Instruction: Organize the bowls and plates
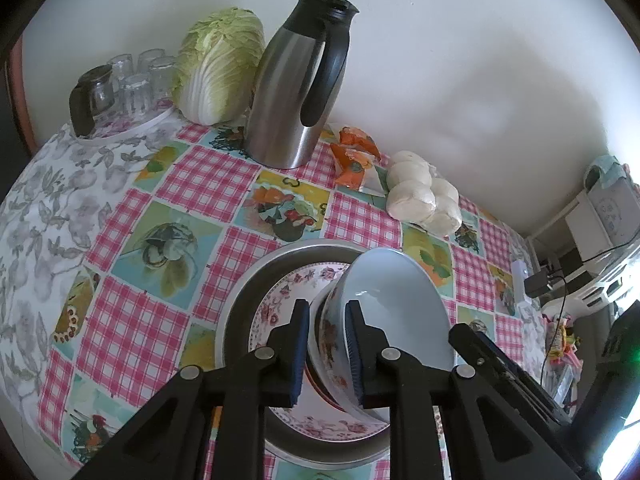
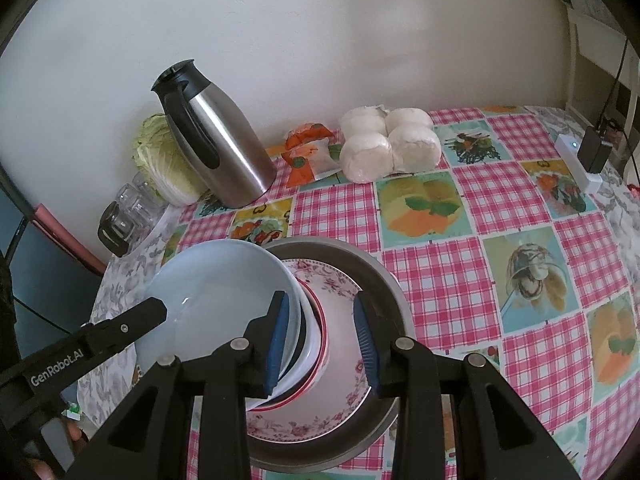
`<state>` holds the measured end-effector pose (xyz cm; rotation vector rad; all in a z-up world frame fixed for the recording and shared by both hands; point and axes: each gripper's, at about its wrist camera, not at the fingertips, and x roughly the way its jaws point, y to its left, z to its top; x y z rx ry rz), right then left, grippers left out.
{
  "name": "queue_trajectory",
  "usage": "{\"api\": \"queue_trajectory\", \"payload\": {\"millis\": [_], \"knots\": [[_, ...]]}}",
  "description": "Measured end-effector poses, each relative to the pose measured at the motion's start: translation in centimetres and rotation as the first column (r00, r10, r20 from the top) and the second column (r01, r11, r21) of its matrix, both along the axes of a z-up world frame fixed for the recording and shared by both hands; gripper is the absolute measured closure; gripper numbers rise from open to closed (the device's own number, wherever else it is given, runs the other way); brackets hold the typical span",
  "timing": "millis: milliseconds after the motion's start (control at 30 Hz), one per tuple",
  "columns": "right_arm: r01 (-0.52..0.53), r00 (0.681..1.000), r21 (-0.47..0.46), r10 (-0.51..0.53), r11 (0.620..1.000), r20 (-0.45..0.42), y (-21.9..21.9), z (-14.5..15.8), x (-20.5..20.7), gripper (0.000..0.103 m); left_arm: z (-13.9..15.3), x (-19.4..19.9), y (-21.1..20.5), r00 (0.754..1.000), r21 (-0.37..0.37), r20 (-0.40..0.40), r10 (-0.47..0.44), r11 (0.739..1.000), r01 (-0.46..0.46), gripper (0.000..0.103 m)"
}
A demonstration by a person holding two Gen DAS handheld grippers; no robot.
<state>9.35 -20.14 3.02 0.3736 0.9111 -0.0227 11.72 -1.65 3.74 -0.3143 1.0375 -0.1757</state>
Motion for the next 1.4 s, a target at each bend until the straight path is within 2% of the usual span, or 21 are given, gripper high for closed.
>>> {"api": "queue_trajectory", "payload": {"millis": [200, 267, 400, 633, 833, 1000, 1033, 1133, 1200, 1267, 1333, 1400], "knots": [[0.002, 1.0, -0.002, -0.002, 1.0, -0.012, -0.2, -0.3, 0.0, 0.068, -0.8, 0.3, 0.5, 1.0, -0.031, -0.014, 0.027, 0.999, -0.028, 0.073], [0.001, 1.0, 0.003, -0.001, 1.0, -0.013, -0.3, -0.3, 0.1, 0.068, -1.5, 0.5, 0.7, 0.999, -0.043, -0.031, 0.031, 0.999, -0.032, 0.066], [-0.001, 1.0, -0.008, 0.001, 1.0, -0.007, -0.1, -0.1, 0.0, 0.068, -2.7, 1.0, 1.1, 0.997, -0.094, -0.067, 0.032, 0.995, -0.038, 0.064], [-0.007, 1.0, -0.007, 0.007, 1.0, 0.005, -0.2, 0.3, -0.2, 0.068, -4.0, 1.4, 1.3, 0.994, -0.12, -0.1, 0.037, 0.992, -0.049, 0.063], [-0.014, 1.0, -0.017, 0.014, 1.0, 0.005, 0.0, 0.5, -0.3, 0.068, -3.9, 1.5, 1.1, 0.994, -0.1, -0.108, 0.032, 0.994, -0.043, 0.063], [-0.029, 0.999, -0.03, 0.03, 0.999, 0.019, 0.4, 1.1, -0.7, 0.068, -3.0, 1.1, 1.1, 0.995, -0.06, -0.09, 0.034, 0.997, -0.039, 0.055], [-0.032, 0.999, -0.035, 0.032, 0.999, 0.021, 0.4, 1.3, -0.8, 0.067, -2.9, 1.0, 1.2, 0.996, -0.055, -0.085, 0.036, 0.998, -0.041, 0.049], [-0.042, 0.999, -0.047, 0.044, 0.998, 0.032, 0.5, 1.5, -1.2, 0.045, -2.2, 0.5, 1.5, 0.997, -0.042, -0.066, 0.045, 0.998, -0.047, 0.042], [-0.052, 0.998, -0.063, 0.055, 0.997, 0.04, 0.7, 1.6, -1.7, 0.042, -1.7, 0.1, 1.6, 0.998, -0.016, -0.049, 0.044, 0.999, -0.044, 0.035], [-0.059, 0.997, -0.076, 0.062, 0.995, 0.048, 1.0, 1.7, -2.2, 0.033, -1.2, -0.5, 1.6, 0.999, 0.01, -0.027, 0.042, 0.999, -0.042, 0.023], [-0.06, 0.996, -0.086, 0.065, 0.994, 0.056, 1.2, 1.7, -2.7, 0.024, -0.9, -1.1, 1.7, 0.999, 0.027, -0.006, 0.044, 0.999, -0.043, 0.017], [-0.06, 0.996, -0.096, 0.066, 0.994, 0.059, 1.4, 1.6, -3.2, 0.019, -0.8, -1.6, 1.8, 0.999, 0.038, 0.005, 0.046, 0.998, -0.046, 0.01]]}}
